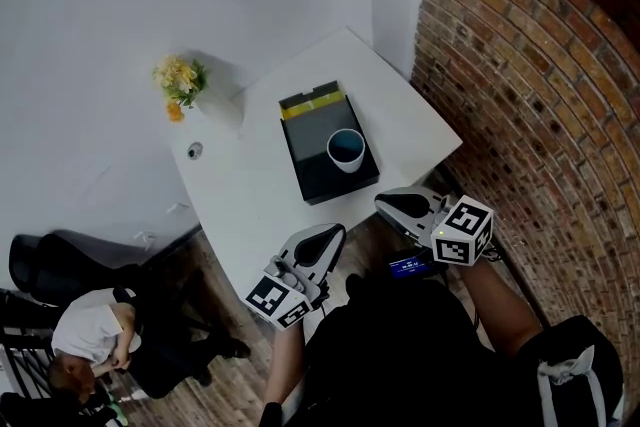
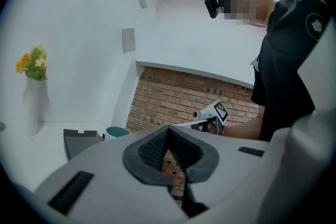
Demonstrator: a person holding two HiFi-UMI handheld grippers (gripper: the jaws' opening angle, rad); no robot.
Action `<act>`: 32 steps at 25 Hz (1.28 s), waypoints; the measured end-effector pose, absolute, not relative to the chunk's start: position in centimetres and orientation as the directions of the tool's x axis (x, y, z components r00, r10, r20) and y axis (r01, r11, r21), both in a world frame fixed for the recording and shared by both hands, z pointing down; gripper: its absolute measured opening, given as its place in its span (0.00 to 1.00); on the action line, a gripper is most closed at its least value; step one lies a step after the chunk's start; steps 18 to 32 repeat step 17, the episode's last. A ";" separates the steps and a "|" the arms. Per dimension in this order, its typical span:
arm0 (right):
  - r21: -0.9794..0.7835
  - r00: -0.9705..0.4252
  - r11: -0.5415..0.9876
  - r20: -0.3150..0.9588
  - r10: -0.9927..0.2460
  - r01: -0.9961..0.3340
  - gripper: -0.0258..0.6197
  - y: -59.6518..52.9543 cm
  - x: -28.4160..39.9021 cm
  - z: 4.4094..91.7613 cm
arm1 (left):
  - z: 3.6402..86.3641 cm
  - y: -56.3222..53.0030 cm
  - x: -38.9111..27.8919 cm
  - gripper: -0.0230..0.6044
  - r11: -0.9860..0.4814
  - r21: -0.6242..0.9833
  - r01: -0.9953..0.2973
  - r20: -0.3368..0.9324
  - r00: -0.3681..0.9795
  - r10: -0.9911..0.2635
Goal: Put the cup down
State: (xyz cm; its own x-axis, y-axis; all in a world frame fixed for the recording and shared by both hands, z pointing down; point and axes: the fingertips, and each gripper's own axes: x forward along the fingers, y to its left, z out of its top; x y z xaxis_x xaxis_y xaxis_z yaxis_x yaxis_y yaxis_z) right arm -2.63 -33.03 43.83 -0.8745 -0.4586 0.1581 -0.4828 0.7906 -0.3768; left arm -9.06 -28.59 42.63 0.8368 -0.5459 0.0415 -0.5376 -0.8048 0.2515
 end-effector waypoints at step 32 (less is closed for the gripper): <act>-0.321 -0.844 0.780 0.213 -0.493 -0.537 0.06 -32.8 -2.2 44.8 | 43.2 -28.6 -9.4 0.05 -0.786 0.286 -0.548 0.038 0.826 -0.562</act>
